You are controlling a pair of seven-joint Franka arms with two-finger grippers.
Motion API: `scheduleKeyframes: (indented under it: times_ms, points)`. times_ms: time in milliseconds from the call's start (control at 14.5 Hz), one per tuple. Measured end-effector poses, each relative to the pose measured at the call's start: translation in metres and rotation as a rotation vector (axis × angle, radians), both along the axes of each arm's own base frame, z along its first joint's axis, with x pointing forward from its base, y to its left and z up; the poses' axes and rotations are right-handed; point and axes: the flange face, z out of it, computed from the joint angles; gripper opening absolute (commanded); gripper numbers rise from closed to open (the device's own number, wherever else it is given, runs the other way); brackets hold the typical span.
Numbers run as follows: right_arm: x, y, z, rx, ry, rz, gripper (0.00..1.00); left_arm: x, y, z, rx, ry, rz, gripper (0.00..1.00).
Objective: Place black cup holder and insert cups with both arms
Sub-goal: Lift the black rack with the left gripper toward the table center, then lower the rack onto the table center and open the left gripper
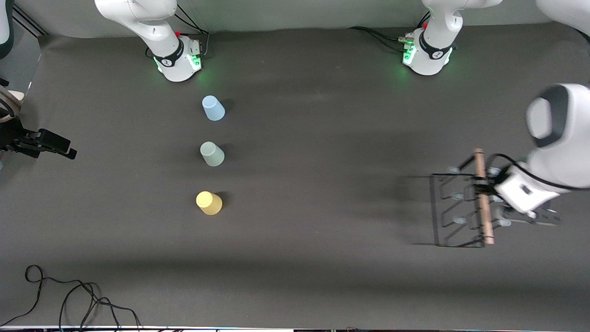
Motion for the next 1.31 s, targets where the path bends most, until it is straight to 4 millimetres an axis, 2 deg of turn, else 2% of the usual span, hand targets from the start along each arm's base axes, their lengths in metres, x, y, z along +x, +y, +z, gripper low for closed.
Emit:
scheduleKeyframes:
  times_ms: [344,550,688,825,1032,1169,1307]
  points:
    - [0.0,0.0,0.0,0.0,0.0,0.0,1.0,-0.058,-0.172,-0.007,-0.028,-0.009,0.044,0.0]
    - [0.0,0.0,0.0,0.0,0.0,0.0,1.0,-0.097,-0.259,-0.022,-0.042,-0.019,0.084,0.0]
    - [0.0,0.0,0.0,0.0,0.0,0.0,1.0,-0.126,-0.31,-0.039,-0.043,-0.013,0.091,0.0]
    - [0.0,-0.001,0.0,0.0,0.0,-0.001,1.0,-0.151,-0.343,-0.056,-0.031,0.004,0.064,0.0]
    - [0.0,-0.002,0.0,0.0,0.0,-0.003,1.0,-0.166,-0.373,-0.068,-0.061,-0.023,0.078,0.0]
    - [0.0,-0.002,0.0,0.0,-0.001,-0.003,1.0,-0.167,-0.383,-0.082,-0.08,-0.039,0.098,0.0]
    - [0.0,-0.002,0.0,0.0,-0.001,-0.003,1.0,-0.164,-0.384,-0.097,-0.077,-0.036,0.109,0.0]
